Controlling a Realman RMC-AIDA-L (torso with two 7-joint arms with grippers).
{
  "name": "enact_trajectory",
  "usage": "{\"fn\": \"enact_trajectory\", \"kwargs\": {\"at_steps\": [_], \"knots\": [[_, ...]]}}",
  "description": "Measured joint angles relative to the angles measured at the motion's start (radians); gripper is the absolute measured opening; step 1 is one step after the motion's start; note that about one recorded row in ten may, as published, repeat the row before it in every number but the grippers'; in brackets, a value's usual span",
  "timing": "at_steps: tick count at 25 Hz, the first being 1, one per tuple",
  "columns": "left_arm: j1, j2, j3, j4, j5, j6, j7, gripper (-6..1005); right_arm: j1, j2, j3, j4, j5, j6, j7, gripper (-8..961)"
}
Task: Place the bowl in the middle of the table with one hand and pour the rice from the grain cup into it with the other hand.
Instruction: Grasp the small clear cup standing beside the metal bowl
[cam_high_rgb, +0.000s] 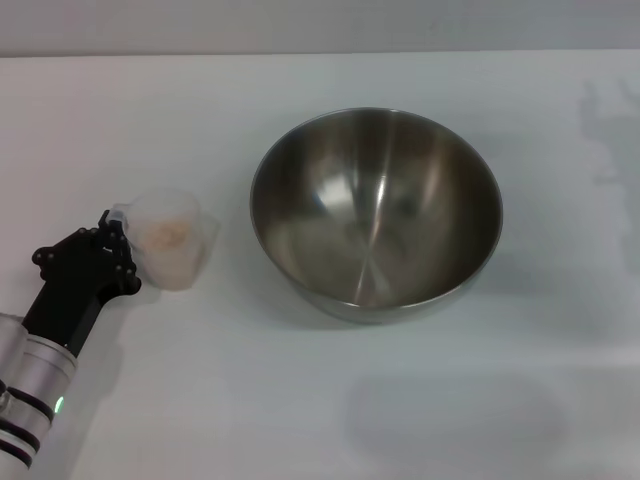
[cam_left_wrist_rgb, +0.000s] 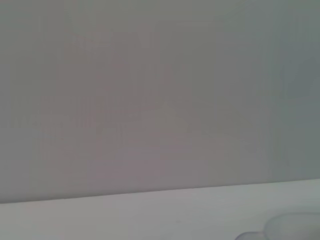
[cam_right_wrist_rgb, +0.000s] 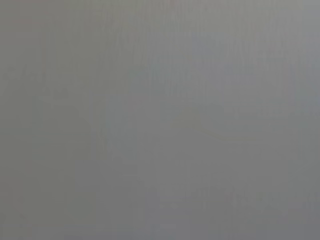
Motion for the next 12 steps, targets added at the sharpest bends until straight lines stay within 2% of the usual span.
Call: {"fn": "enact_trajectory", "kwargs": {"at_steps": [4,8,12], "knots": [[0.000,0.000,-0.014,-0.008,-0.001,0.003,0.000,31,0.002,0.000,0.000,0.000,0.000,0.001,0.000,408],[-0.011,0.000,-0.052,-0.024,0.005,0.046,0.028,17,0.003,0.000,0.000,0.000,-0.001,0.002,0.000,408],[-0.053,0.000,-0.063,-0.040,0.006,0.125,0.143,19,0.004,0.000,0.000,0.000,0.000,0.002,0.000,408]]}}
